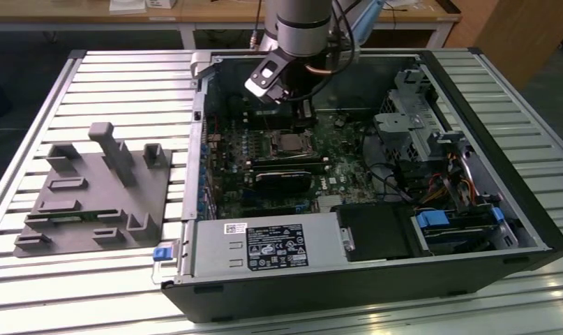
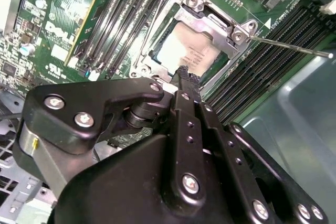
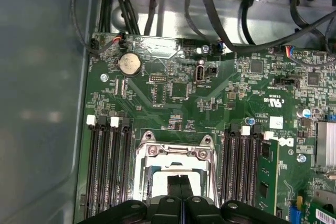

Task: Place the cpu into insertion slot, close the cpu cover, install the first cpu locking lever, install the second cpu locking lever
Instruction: 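Close the cpu cover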

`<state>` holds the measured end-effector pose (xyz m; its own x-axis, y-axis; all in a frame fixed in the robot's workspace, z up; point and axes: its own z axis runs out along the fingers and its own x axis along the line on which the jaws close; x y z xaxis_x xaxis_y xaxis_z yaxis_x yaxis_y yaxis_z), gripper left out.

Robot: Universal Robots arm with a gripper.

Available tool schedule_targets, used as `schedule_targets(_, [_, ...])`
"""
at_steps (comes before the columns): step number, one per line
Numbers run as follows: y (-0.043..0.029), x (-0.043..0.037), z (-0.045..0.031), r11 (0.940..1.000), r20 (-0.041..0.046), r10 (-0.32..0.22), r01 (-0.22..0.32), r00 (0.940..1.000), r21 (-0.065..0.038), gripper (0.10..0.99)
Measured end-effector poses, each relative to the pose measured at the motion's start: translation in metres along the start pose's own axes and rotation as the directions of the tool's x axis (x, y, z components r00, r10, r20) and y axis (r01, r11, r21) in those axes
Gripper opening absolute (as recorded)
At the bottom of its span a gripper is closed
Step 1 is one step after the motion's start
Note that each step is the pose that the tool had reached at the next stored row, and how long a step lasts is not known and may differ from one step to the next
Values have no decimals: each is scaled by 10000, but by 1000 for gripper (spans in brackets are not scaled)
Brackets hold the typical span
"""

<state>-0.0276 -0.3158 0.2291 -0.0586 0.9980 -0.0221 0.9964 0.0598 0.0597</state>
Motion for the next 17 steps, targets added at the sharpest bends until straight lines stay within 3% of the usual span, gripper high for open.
schedule_targets(9, [0, 0, 0, 9952, -52, -981, 981, 9952, -24, 106])
schedule_targets(17, [-1, 0, 0, 9820, -93, -1891, 1891, 9819, -49, 106])
